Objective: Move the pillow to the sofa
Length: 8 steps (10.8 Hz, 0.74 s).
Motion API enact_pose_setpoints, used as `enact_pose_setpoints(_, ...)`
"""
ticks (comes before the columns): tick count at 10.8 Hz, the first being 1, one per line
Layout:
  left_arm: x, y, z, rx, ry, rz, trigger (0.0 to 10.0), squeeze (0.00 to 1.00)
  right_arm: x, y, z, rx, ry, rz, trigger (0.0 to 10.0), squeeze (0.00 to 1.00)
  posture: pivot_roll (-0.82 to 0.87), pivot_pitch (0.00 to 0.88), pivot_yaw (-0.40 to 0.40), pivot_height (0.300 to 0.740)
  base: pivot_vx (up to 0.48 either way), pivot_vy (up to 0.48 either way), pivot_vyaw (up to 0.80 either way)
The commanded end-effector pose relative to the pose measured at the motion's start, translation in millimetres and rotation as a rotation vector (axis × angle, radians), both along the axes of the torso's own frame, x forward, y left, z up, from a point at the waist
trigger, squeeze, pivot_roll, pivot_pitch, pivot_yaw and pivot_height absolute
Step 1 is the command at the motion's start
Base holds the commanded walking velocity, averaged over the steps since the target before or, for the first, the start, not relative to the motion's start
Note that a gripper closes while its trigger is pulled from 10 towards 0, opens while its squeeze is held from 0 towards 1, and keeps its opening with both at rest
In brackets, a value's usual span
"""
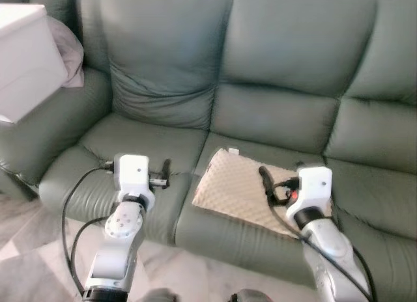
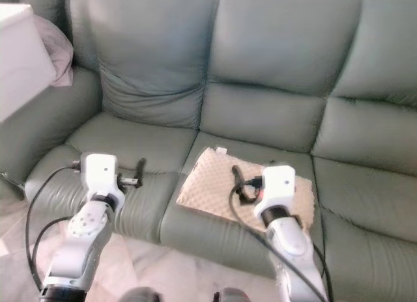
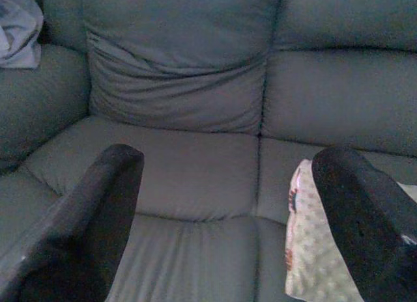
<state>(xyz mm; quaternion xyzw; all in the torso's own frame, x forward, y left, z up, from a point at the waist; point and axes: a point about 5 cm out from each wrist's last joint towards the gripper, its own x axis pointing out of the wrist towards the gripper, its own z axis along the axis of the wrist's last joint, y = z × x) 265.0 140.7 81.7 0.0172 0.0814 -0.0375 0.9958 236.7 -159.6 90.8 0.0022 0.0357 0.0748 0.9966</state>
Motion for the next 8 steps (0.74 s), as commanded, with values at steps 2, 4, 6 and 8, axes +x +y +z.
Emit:
enact_pose_setpoints(2,3.8,6.0,5.1,0.021,-0.028,0.013,10.0,0.0,7.2,10.0,7.3,-0.006,-0.046,0.056,10.0,0.0,-0.03,0.0,-0.013,0.74,0.0,0.0,0.67)
enact_pose_setpoints(4,7.7,5.8,4.9,0.028,-0.033,0.035,10.0,0.0,11.6,9.3,6.5,0.001,-0.049,0.057,10.0,0.0,-0.03,0.0,-0.013,0.74,0.0,0.0,0.79)
enact_pose_setpoints(6,8.6,5.3,9.4,0.048,-0.072,0.031,10.0,0.0,16.3,11.6,8.4,0.009,-0.064,0.055,10.0,0.0,-0.03,0.0,-0.012,0.74,0.0,0.0,0.78)
enact_pose_setpoints(8,8.1,7.4,9.5,0.064,-0.083,0.038,10.0,0.0,18.3,12.9,9.0,0.012,-0.068,0.058,10.0,0.0,-0.02,0.0,-0.017,0.74,0.0,0.0,0.78)
